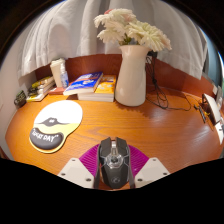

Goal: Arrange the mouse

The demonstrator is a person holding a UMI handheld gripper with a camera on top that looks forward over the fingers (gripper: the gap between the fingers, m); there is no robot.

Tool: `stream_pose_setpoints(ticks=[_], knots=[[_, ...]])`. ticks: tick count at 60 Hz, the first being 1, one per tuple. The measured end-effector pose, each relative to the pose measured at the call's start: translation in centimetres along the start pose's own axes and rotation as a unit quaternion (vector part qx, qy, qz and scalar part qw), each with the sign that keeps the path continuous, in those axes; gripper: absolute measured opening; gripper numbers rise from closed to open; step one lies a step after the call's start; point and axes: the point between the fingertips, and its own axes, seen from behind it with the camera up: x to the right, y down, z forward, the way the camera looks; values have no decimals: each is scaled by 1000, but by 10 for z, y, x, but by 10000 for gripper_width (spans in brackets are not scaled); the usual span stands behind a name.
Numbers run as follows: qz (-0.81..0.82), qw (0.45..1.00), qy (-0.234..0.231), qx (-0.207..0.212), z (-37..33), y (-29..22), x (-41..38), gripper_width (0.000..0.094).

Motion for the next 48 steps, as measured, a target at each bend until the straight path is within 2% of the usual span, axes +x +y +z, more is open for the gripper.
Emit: stream_pose_setpoints(ticks=[4, 8, 13, 14, 15, 21, 29, 32, 39, 43, 48], knots=[[7, 1000, 9, -7, 7, -6, -4, 364], [23, 999, 21, -22, -2, 3, 2, 364], [53, 998, 35, -28, -10, -19, 0, 365], [61, 997, 37, -22, -11, -34, -2, 367], [66, 997, 42, -20, -16, -25, 0, 366], [84, 993, 75, 28, -48, -96, 1, 369], [63, 985, 105, 119, -91, -202, -26, 368], [66, 982, 105, 140, -107, -243, -46, 368], [62, 980, 85, 167, -98, -286, -93, 371], [64, 983, 69, 155, -79, -292, -125, 372], [75, 989, 43, 121, -34, -268, -166, 372]])
